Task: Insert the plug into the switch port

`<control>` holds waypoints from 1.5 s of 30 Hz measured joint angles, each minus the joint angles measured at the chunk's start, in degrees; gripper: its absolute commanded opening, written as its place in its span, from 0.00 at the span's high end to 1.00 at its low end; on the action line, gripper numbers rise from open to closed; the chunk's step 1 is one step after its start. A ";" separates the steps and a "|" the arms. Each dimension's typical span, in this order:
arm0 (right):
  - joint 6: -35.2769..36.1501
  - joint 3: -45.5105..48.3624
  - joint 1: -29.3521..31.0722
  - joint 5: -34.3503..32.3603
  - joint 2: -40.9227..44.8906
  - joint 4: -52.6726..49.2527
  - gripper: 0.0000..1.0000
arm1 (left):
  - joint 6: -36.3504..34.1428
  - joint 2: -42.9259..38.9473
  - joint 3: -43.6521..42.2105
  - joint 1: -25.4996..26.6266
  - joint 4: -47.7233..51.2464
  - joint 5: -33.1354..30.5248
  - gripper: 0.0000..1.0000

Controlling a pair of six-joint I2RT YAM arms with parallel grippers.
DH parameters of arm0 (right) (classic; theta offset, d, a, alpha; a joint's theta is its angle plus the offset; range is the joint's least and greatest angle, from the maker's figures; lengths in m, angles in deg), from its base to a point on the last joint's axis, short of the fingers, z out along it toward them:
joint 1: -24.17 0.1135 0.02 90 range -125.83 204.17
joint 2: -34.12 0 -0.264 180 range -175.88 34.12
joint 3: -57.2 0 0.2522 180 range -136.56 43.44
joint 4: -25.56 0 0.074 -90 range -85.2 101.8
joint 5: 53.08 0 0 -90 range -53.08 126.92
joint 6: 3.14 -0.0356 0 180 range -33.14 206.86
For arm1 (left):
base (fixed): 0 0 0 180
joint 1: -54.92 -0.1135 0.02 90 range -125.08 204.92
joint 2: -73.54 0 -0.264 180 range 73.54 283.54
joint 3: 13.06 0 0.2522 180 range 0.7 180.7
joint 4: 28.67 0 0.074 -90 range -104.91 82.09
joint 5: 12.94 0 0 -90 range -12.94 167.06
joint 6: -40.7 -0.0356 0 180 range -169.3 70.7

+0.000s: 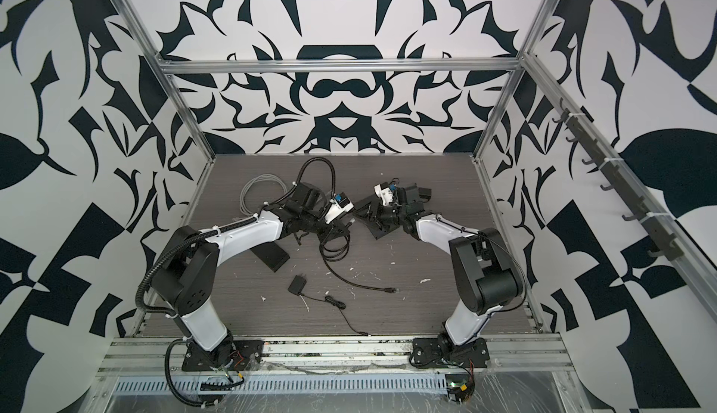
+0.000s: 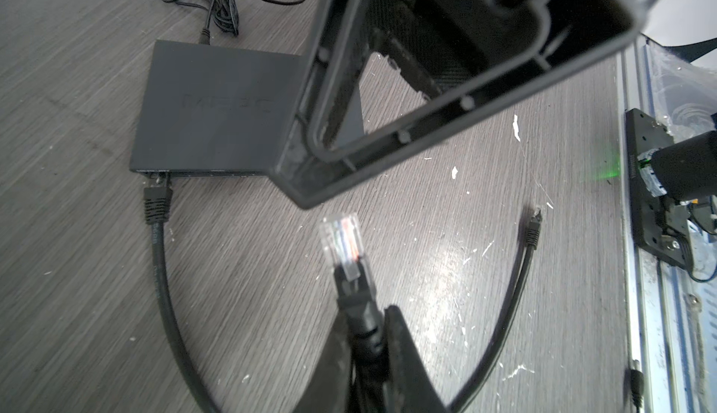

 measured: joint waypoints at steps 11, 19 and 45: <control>-3.65 0.96 0.28 1.81 -0.81 4.76 0.67 | -0.07 0.33 0.04 0.00 -0.02 0.00 1.00; -3.26 0.96 1.18 2.36 -1.03 4.24 0.66 | -0.07 0.57 0.04 0.00 -0.11 -0.09 1.00; -1.84 0.96 1.62 1.88 -1.27 2.25 1.00 | 2.34 1.53 0.92 -1.62 -3.48 -2.40 0.55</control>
